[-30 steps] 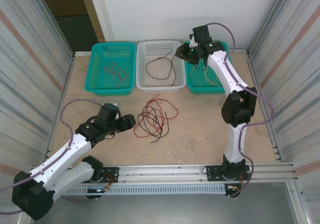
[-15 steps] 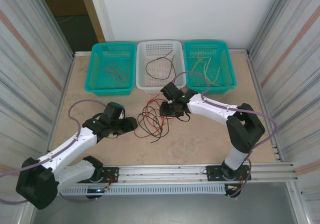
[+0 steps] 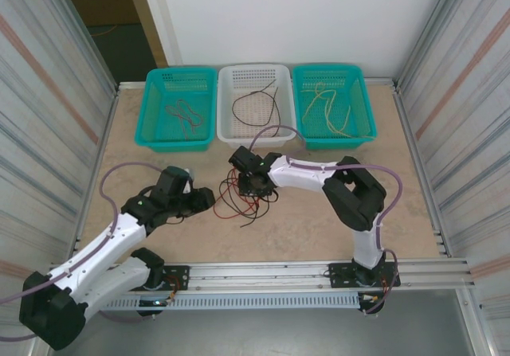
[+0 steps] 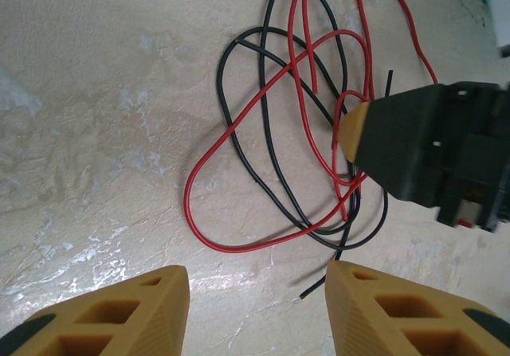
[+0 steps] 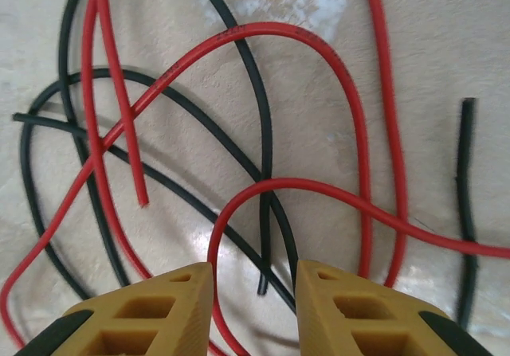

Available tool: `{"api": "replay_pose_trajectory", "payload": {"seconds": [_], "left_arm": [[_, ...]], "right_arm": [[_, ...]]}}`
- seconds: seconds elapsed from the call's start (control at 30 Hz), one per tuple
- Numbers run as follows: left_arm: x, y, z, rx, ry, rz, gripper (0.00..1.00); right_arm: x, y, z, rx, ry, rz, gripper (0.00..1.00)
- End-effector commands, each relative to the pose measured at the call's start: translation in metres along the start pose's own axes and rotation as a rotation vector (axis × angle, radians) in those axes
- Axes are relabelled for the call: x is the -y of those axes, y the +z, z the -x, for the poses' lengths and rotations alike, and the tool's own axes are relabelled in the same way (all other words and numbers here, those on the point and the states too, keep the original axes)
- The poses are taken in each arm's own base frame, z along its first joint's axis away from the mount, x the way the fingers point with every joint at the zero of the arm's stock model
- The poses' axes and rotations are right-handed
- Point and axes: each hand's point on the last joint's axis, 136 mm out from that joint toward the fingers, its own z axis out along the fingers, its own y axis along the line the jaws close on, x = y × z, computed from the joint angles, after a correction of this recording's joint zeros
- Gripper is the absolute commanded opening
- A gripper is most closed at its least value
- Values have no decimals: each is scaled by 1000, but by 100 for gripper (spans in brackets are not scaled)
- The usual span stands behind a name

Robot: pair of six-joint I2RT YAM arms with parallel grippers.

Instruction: Untangle the cables

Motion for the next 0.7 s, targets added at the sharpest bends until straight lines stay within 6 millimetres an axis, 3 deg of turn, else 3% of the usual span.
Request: {"api": "replay_pose_trajectory", "payload": {"seconds": [0.0, 0.13, 0.43, 0.67], "left_arm": [[-7, 1, -3, -7, -20, 21, 49], [-5, 2, -3, -15, -21, 8, 48], [-5, 5, -3, -13, -20, 6, 48], [-5, 6, -4, -17, -19, 3, 47]], "right_arm": [[-9, 7, 2, -5, 35, 2, 30], [-11, 8, 0, -14, 27, 6, 31], [-17, -12, 4, 49, -27, -33, 29], [-18, -3, 0, 28, -51, -61, 26]]}}
